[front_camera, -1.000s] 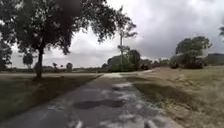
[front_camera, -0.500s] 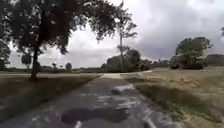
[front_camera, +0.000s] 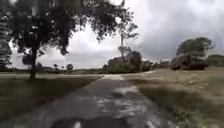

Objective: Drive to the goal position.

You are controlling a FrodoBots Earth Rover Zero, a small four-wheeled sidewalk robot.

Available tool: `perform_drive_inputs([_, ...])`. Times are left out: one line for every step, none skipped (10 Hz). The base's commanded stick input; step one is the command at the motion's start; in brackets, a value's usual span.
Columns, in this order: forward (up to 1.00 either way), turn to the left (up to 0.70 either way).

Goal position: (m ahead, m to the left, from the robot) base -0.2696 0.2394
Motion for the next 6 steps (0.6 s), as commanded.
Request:
perform_drive_inputs([0.14,0.0])
perform_drive_inputs([0.0,0.0])
perform_drive_inputs([0.0,0.0])
perform_drive_inputs([0.0,0.0])
perform_drive_inputs([0.0,0.0])
perform_drive_inputs([0.0,0.0])
